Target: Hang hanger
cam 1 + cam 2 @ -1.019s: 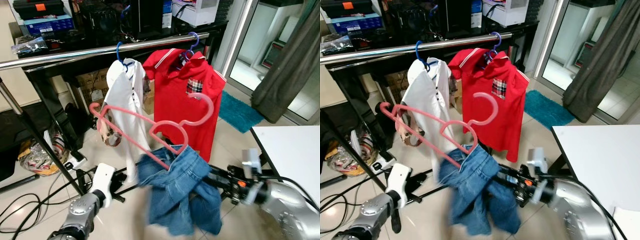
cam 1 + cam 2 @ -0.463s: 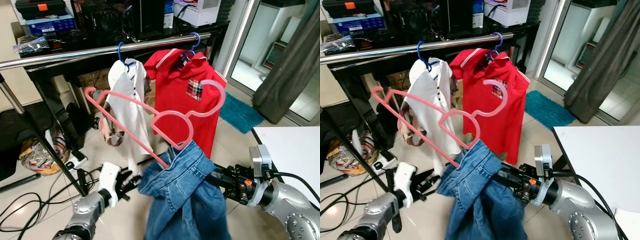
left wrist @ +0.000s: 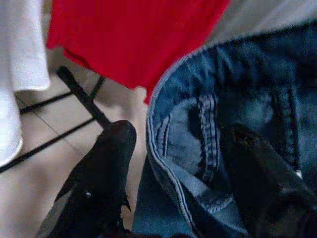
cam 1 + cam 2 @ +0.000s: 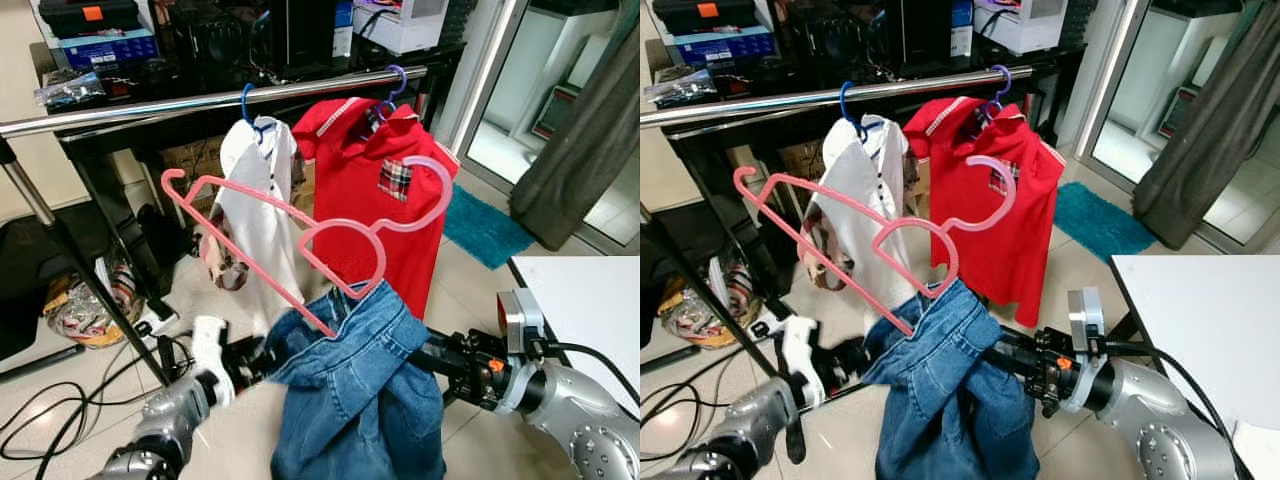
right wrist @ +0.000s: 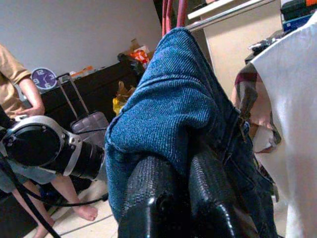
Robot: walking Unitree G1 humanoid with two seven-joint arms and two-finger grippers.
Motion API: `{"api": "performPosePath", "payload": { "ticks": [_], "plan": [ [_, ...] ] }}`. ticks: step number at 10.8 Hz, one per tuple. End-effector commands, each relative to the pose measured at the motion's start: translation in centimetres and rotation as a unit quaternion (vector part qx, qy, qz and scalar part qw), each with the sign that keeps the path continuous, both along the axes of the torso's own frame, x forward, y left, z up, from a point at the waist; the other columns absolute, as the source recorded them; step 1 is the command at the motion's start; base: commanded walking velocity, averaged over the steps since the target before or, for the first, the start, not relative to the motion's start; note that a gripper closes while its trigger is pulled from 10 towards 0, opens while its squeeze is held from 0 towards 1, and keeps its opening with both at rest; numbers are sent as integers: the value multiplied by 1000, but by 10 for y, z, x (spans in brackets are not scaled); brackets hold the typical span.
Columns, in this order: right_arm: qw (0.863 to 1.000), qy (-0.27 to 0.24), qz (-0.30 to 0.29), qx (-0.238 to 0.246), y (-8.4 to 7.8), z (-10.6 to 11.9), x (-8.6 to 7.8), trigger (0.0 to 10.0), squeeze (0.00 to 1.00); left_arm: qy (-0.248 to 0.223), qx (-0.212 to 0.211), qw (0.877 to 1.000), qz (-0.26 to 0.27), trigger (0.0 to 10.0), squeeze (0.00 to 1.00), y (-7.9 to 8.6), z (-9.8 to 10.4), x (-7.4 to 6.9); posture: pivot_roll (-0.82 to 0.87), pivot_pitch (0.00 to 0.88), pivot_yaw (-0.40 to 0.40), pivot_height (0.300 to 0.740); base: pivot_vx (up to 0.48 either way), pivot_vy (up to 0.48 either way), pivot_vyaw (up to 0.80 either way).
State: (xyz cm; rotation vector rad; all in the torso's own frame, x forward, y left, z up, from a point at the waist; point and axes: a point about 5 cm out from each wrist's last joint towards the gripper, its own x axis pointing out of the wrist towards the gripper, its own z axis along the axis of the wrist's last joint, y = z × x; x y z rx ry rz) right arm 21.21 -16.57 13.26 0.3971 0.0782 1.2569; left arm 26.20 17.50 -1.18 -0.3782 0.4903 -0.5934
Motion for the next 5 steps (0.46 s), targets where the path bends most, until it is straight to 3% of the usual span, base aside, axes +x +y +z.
{"api": "performPosePath", "payload": {
  "ticks": [1,3,5],
  "plan": [
    [1000,-23,14,7,5,9,-2,10000,0,2,19,1000,-14,10000,0,1,-1,-1,11,28,3,740,0,0,0],
    [999,-26,18,9,8,11,-3,10000,0,26,16,999,-20,10000,0,0,-4,-3,9,27,6,740,0,0,0],
    [998,-47,32,18,13,22,-4,10000,0,76,-14,997,29,10000,0,-3,-9,-3,9,28,5,740,0,0,0]
  ]
}}
